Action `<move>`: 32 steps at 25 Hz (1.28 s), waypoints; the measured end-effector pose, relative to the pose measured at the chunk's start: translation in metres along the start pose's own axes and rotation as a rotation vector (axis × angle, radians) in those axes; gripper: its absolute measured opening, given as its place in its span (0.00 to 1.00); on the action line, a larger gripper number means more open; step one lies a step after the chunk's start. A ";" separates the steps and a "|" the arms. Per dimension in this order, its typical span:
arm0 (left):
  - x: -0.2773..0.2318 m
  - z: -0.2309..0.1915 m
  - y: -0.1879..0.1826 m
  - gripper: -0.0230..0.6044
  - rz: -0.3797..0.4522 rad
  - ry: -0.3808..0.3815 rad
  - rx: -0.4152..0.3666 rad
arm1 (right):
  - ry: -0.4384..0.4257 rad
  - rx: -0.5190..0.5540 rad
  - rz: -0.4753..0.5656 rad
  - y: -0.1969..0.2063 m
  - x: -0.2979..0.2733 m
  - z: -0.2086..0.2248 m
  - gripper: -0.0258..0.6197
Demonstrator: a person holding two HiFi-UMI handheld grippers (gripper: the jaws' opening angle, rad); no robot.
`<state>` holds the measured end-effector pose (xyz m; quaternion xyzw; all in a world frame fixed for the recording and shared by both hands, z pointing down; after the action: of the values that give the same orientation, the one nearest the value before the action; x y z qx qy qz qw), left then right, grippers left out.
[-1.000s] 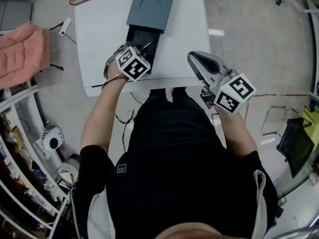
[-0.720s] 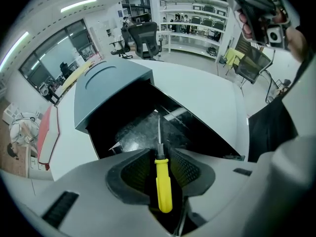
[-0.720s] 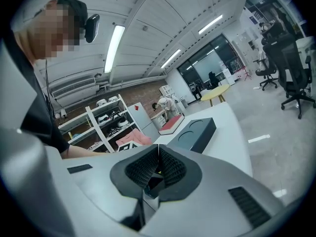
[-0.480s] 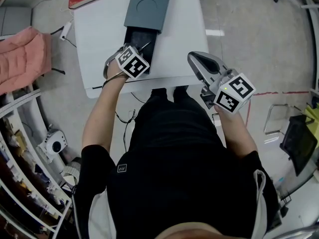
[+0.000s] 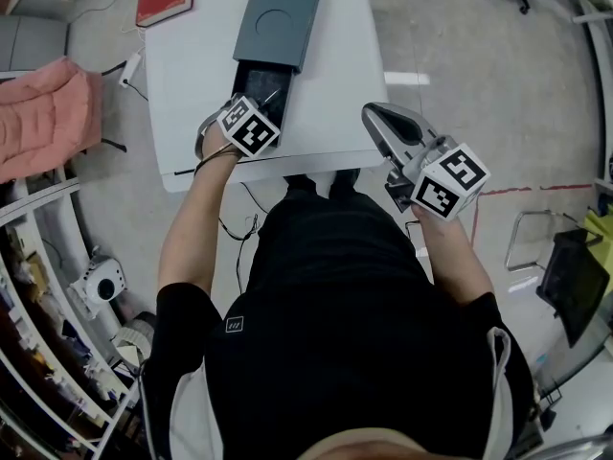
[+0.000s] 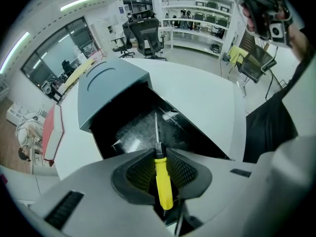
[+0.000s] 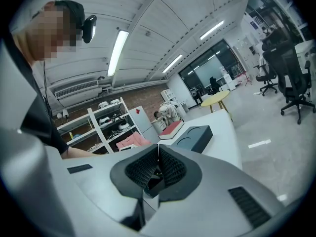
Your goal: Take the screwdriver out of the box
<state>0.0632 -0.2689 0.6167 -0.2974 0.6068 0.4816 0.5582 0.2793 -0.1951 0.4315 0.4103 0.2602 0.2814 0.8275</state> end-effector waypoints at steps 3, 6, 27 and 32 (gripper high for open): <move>0.014 -0.003 -0.005 0.17 0.033 -0.026 0.048 | -0.027 0.015 0.009 -0.007 0.004 0.001 0.09; 0.034 -0.005 -0.011 0.17 0.079 -0.054 0.114 | -0.058 0.029 0.015 -0.013 0.008 0.001 0.09; 0.198 0.015 0.022 0.17 0.532 -0.164 0.438 | -0.199 0.128 -0.008 -0.017 -0.018 -0.063 0.09; 0.234 0.007 0.075 0.17 0.627 -0.177 0.463 | -0.120 0.142 0.034 -0.020 -0.040 -0.096 0.09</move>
<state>-0.0485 -0.1945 0.4109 0.0787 0.7101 0.5029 0.4865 0.1922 -0.1808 0.3723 0.4884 0.2224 0.2511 0.8056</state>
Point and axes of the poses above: the fingertips, and each gripper's own axes: x backward along the fingers, z to its right, y out of its underside, the point moved 4 cm from there along x, backward along the fingers, and after that the axes turned 2 degrees about z, right-handed, at the moved point
